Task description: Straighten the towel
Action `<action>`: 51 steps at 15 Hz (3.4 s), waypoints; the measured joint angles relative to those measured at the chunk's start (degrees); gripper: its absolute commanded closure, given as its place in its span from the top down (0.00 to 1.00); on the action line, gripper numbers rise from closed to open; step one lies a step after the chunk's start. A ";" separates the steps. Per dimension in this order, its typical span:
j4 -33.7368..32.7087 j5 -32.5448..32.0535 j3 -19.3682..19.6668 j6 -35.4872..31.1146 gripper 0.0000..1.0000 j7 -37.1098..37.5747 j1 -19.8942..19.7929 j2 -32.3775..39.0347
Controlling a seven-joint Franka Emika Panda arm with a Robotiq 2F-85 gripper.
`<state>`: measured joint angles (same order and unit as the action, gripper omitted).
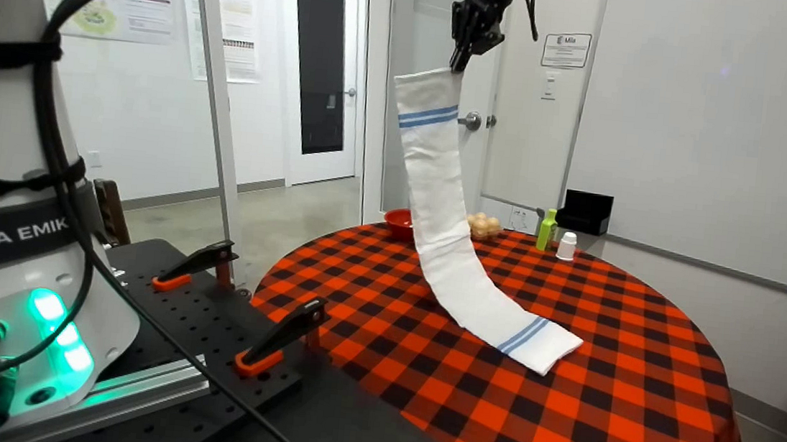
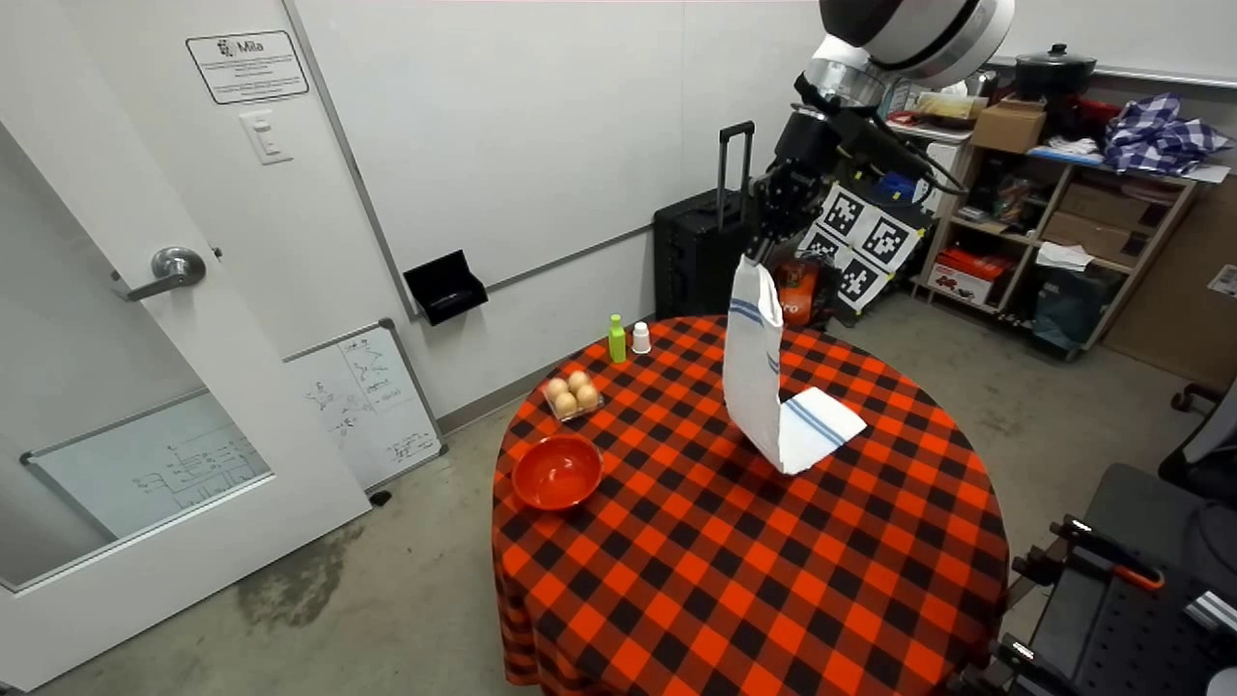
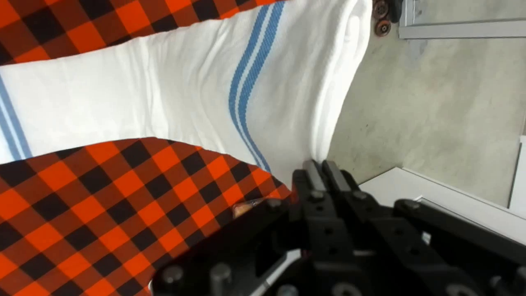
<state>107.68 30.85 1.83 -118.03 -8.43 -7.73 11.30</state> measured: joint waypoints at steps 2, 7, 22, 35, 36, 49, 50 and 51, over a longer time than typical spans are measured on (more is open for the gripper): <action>0.55 0.08 -0.95 0.32 0.01 -1.73 0.25 0.78; 0.73 -0.19 -3.62 3.44 0.01 -8.10 1.59 3.32; -8.20 -6.22 -12.91 13.95 0.32 -18.99 9.05 15.54; -10.46 -10.62 -16.63 11.02 1.00 -21.25 12.88 20.84; -10.43 -12.11 -16.46 9.23 1.00 -21.08 13.19 20.80; 1.43 -34.10 -0.36 -19.30 1.00 -9.32 7.60 18.64; 2.57 -36.19 1.30 -20.55 1.00 -7.87 7.08 18.69; 3.45 -37.78 2.59 -21.33 1.00 -6.74 6.54 18.82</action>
<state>111.13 -6.93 4.42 -139.36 -15.17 -1.18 30.12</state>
